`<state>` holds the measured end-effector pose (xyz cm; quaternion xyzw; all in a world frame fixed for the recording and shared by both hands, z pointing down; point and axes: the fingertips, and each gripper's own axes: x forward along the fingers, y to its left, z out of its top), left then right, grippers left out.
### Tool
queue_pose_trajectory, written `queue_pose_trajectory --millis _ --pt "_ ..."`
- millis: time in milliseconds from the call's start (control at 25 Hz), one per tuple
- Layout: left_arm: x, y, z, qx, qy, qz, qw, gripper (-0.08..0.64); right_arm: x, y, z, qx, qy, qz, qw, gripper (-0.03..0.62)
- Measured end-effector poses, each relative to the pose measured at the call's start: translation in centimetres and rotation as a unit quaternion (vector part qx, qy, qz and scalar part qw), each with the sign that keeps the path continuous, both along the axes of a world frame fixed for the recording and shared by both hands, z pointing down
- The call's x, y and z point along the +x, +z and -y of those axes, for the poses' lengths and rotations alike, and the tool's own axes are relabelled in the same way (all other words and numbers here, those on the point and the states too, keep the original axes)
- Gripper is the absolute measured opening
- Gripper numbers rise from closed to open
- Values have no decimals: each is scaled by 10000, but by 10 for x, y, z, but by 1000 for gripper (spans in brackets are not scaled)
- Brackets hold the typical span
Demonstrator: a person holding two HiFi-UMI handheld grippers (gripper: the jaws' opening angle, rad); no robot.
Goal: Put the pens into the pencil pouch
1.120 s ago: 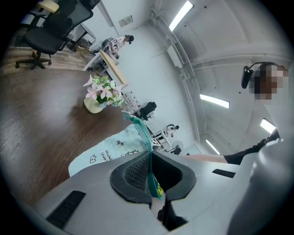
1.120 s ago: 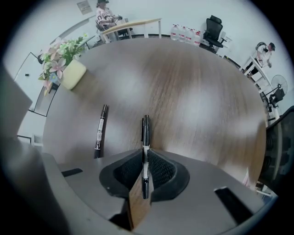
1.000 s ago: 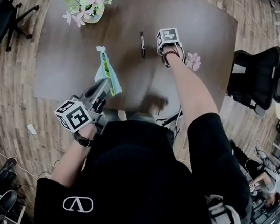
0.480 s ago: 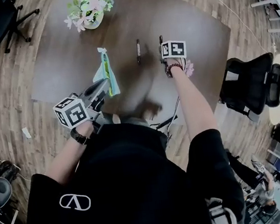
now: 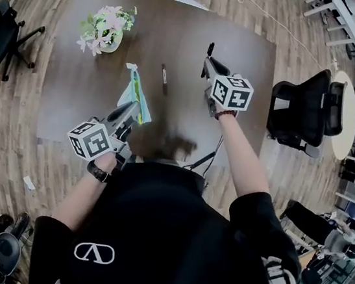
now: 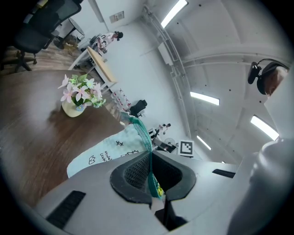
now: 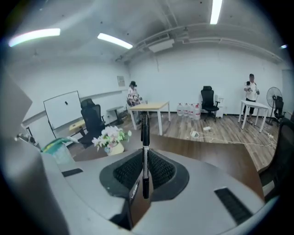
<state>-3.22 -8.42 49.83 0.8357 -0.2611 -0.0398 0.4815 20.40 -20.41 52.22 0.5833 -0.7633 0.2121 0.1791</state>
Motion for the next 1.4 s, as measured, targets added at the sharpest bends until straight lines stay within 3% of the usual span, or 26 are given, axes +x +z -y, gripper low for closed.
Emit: queue_pose_trajectory --millis 200,560,960,1400 --pt "12 -14 6 134 117 -80 9998 12 -14 -91 -30 1271 -20 320 9914 41" --pt "25 -41 17 361 269 -181 9988 12 -30 -189 -93 2926 124 391 9554 41" --pt "37 -50 19 408 414 -220 9981 12 -29 -193 -98 3027 271 530 9512 41" --pt "52 -58 24 477 553 -251 9970 12 -134 -212 -83 3083 -651 1305 9401 41"
